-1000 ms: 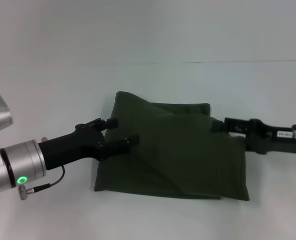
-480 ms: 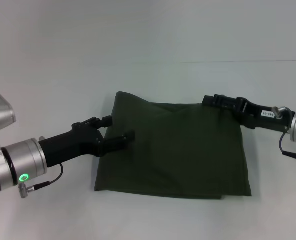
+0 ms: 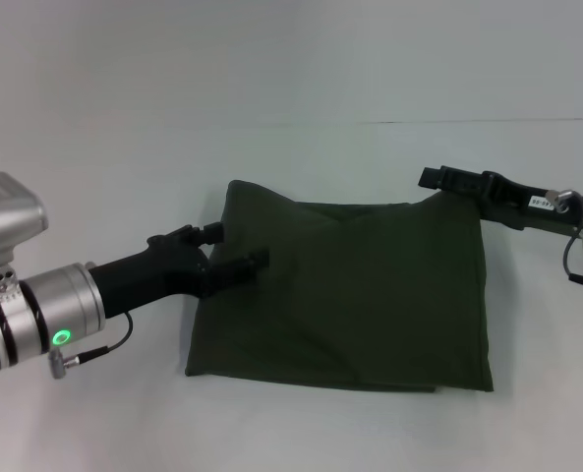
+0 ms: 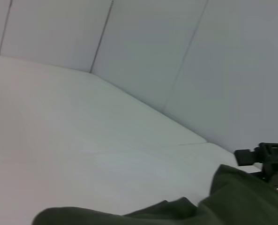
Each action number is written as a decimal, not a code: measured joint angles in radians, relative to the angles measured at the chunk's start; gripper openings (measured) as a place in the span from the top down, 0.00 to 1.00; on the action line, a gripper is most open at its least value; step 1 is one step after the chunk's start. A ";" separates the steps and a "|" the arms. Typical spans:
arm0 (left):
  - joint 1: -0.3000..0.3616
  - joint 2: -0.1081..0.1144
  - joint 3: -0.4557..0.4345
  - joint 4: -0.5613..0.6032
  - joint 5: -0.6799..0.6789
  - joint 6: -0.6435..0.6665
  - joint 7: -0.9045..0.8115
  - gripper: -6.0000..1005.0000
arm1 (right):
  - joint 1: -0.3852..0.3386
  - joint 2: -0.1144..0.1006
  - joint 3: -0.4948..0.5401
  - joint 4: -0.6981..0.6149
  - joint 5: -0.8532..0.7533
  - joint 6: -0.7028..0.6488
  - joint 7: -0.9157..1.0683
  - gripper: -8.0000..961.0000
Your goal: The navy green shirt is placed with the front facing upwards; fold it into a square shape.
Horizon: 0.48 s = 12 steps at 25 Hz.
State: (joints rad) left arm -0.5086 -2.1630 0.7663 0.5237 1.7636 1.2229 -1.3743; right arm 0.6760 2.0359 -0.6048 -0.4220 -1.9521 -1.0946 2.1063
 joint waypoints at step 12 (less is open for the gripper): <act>-0.048 0.000 -0.004 -0.007 -0.004 -0.100 -0.007 0.09 | -0.012 -0.027 -0.021 0.009 -0.007 -0.019 0.041 0.10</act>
State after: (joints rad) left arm -0.5563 -2.1630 0.7624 0.5169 1.7593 1.1229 -1.3809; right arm 0.6637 2.0092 -0.6260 -0.4129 -1.9589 -1.1131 2.1471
